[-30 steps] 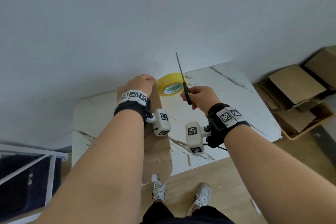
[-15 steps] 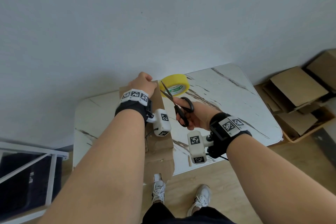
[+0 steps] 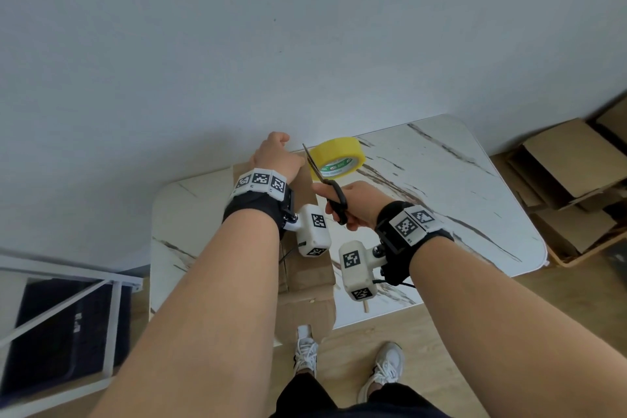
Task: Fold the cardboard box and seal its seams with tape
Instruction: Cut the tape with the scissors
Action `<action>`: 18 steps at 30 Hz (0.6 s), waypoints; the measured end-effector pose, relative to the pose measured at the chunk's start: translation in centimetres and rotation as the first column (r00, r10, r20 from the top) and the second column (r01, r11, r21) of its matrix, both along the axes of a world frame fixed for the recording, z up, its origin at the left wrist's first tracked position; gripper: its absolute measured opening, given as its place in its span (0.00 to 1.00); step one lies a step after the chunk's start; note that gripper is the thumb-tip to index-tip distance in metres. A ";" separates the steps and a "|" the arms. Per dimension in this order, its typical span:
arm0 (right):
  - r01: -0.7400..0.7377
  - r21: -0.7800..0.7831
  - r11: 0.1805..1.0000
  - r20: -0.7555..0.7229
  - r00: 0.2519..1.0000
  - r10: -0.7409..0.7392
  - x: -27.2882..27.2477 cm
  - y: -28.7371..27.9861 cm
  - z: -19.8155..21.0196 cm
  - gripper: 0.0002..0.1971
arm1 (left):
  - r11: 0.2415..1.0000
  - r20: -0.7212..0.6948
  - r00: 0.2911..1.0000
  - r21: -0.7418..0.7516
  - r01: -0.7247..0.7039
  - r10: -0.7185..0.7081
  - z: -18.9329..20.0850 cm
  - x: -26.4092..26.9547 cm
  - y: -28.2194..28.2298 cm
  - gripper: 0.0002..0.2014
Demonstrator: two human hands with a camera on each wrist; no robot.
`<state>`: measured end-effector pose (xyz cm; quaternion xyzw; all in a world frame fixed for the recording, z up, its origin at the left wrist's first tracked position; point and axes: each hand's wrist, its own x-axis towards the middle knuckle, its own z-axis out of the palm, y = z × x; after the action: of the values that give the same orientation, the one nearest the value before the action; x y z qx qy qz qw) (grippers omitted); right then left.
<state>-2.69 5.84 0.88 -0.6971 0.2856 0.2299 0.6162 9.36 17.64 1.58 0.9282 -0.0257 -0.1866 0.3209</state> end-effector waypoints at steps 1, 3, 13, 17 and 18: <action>-0.010 -0.023 1.000 0.021 1.000 0.011 -0.1 0.0 -0.1 0.26 | 1.000 -0.001 1.000 0.004 0.005 -0.005 0.0 0.1 0.0 0.29; -0.015 -0.034 0.999 0.050 0.999 0.017 -0.2 0.1 -0.3 0.25 | 1.000 -0.010 1.000 0.014 0.025 -0.025 0.1 0.3 -0.1 0.30; -0.009 -0.032 0.999 0.096 0.995 0.012 -0.7 0.1 -0.8 0.24 | 0.973 -0.056 0.971 -0.002 0.233 -0.232 1.3 1.7 -3.1 0.27; 0.015 -0.016 1.000 0.103 0.995 -0.014 -0.7 -0.4 -1.2 0.24 | 0.974 -0.018 0.974 0.022 0.224 -0.224 1.0 1.5 -3.5 0.21; 0.026 -0.017 1.000 0.101 0.995 -0.024 -0.8 -0.6 -1.3 0.24 | 0.979 -0.004 0.979 0.008 0.203 -0.203 0.8 1.4 -3.4 0.21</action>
<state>-3.45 5.29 -0.40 -0.7097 0.2650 0.1841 0.6263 10.81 14.29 2.42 0.9217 -0.1191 -0.2200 0.2964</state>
